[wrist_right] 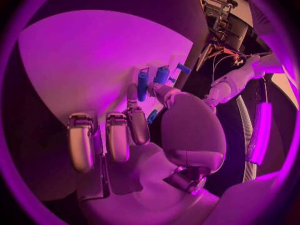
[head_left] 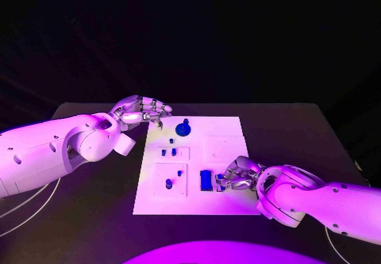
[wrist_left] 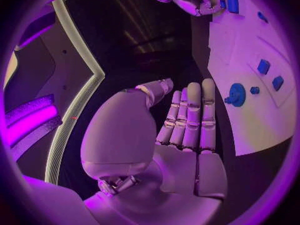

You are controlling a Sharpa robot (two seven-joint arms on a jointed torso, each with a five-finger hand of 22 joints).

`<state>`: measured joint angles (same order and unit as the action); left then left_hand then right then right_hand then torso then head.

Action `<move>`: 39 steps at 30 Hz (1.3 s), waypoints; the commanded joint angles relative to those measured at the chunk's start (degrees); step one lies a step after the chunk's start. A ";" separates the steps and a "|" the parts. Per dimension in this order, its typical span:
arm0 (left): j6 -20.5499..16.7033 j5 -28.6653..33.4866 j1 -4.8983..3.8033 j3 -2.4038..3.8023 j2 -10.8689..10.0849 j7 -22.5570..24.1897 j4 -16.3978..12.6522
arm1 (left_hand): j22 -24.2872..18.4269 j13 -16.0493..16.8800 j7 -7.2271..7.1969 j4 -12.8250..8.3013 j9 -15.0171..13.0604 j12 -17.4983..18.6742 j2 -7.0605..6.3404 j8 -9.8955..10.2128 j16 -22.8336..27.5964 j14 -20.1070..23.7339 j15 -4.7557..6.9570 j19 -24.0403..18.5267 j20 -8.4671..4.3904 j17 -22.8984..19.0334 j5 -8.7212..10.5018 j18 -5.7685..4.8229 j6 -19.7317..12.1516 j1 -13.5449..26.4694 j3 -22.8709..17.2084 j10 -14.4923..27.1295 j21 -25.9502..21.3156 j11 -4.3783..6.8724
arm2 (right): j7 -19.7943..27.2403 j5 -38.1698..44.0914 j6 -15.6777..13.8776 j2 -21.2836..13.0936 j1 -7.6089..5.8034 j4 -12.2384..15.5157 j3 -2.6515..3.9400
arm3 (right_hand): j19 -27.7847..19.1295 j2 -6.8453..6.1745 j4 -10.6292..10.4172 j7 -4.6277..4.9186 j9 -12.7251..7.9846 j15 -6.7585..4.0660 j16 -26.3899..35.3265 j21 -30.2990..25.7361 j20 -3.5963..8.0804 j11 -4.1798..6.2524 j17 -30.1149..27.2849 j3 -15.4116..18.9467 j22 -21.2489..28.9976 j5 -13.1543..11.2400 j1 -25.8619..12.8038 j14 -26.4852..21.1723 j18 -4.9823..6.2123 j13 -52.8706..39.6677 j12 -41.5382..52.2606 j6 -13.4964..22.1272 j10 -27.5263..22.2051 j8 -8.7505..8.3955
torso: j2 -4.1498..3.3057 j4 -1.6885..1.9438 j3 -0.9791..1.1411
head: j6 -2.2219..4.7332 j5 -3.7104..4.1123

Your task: Assemble the parts on the task board

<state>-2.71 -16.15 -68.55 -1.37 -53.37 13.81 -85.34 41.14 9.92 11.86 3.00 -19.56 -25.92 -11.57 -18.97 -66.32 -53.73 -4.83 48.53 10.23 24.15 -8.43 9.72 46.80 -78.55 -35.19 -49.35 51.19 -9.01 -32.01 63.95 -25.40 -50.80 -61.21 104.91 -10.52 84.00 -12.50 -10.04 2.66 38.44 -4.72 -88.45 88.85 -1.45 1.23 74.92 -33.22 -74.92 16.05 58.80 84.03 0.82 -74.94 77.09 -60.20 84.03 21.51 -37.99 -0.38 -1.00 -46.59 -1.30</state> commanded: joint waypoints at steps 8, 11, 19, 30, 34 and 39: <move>0.97 0.34 -0.04 0.03 0.00 0.04 -0.17 | -0.05 -0.05 0.75 -0.03 -0.03 -0.19 0.39 -0.23 -0.25 0.32 0.14 0.35 -0.13 -0.07 -0.27 0.86 -0.48 -0.12 -0.41 0.29 -0.16 0.02 | 0.75 1.27 1.78 0.31 0.11 0.42 -0.03 | 5.66 -0.17 -0.20 0.34 -0.10 -0.04 -0.32 -0.01 0.01 0.02 12.40 0.67 -14.77 -0.57 -1.01 5.44 -0.58 -9.17 0.20 -0.29 2.16 -0.31 | 0.00 0.00 0.01 | -0.18 -0.11; 1.01 0.33 -0.04 0.03 -0.01 -0.01 -0.17 | -0.06 -0.07 0.77 0.09 -0.02 -0.25 0.42 -0.28 -0.26 0.34 0.11 0.36 -0.12 -0.09 -0.27 0.84 -0.51 -0.02 -0.43 0.34 -0.18 0.00 | 0.80 1.39 1.78 0.27 0.11 0.43 -0.03 | 5.64 -0.32 -0.43 0.36 -0.15 -0.03 -0.32 -0.06 0.00 0.00 12.41 1.16 -14.76 -0.97 -1.34 5.44 -0.57 -9.20 0.22 -0.34 2.17 -0.36 | 0.01 -0.03 0.00 | -0.15 -0.13; 1.02 0.32 -0.04 0.03 -0.04 -0.11 -0.16 | -0.07 -0.08 0.78 0.14 -0.01 -0.27 0.43 -0.29 -0.27 0.35 0.10 0.36 -0.12 -0.10 -0.27 0.83 -0.53 0.03 -0.45 0.36 -0.20 -0.01 | 1.19 1.71 1.70 0.16 0.12 0.68 -0.03 | 5.64 -0.91 -2.15 0.43 -0.35 0.03 -0.30 -0.05 -0.04 -0.08 12.35 4.80 -14.76 -0.17 -3.17 5.43 -0.58 -9.24 0.19 -0.59 2.17 -0.57 | 0.01 -0.02 0.04 | -0.13 -0.22; 1.03 0.30 -0.04 0.03 -0.11 -0.18 -0.16 | -0.07 -0.08 0.78 0.14 -0.01 -0.27 0.43 -0.29 -0.27 0.35 0.10 0.36 -0.12 -0.10 -0.27 0.83 -0.53 0.03 -0.45 0.36 -0.20 -0.01 | 1.77 2.04 1.59 -0.44 0.12 1.09 -0.03 | 5.66 -1.22 -4.35 0.27 -0.43 -0.05 -0.37 0.02 0.01 0.04 12.52 8.40 -14.78 0.97 -4.25 5.46 -0.59 -9.33 0.29 -0.76 2.22 -0.68 | -0.01 -0.02 0.04 | -0.12 -0.30; 1.01 0.29 -0.04 0.03 -0.15 -0.19 -0.17 | -0.09 -0.09 0.79 0.25 0.00 -0.31 0.51 -0.32 -0.27 0.37 0.08 0.36 -0.11 -0.13 -0.29 0.83 -0.56 0.10 -0.50 0.40 -0.23 -0.02 | 2.00 2.10 2.25 -0.80 0.11 0.97 -0.03 | 5.68 -0.35 -3.23 0.25 -0.48 -0.11 -0.35 0.07 0.07 0.08 12.47 8.93 -14.79 -0.62 -0.84 5.45 -0.60 -9.37 0.30 -0.75 2.23 -0.77 | -0.01 -0.01 0.04 | -0.08 -0.28; 0.99 0.27 -0.04 0.03 -0.18 -0.20 -0.19 | -0.09 -0.10 0.78 0.25 0.00 -0.32 0.54 -0.33 -0.27 0.38 0.09 0.36 -0.11 -0.13 -0.30 0.83 -0.57 0.08 -0.53 0.41 -0.24 -0.01 | 2.48 2.44 3.41 -1.10 0.11 0.84 -0.03 | 5.64 -0.21 -0.11 0.15 -0.79 -0.16 -0.31 -0.04 0.09 0.17 12.40 8.64 -14.76 -7.20 5.10 5.43 -0.58 -9.41 0.25 -0.72 2.20 -1.13 | -0.01 -0.05 0.04 | -0.11 -0.35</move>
<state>-2.52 -16.16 -68.55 -1.38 -53.60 13.36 -85.35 41.14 9.93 12.07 3.16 -19.56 -25.91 -11.57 -18.96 -66.32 -53.74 -4.83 48.53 10.22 24.09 -8.43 9.72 46.60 -78.55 -35.35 -49.35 51.19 -9.01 -30.85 65.41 -23.97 -51.89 -61.16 105.73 -10.54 84.00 -12.71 -10.23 2.96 37.66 -4.72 -88.45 88.85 -1.45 1.23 74.90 -24.59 -74.94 9.08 63.72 84.03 0.82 -74.93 77.08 -60.71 84.03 20.55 -37.99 -0.41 -0.96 -46.68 -1.60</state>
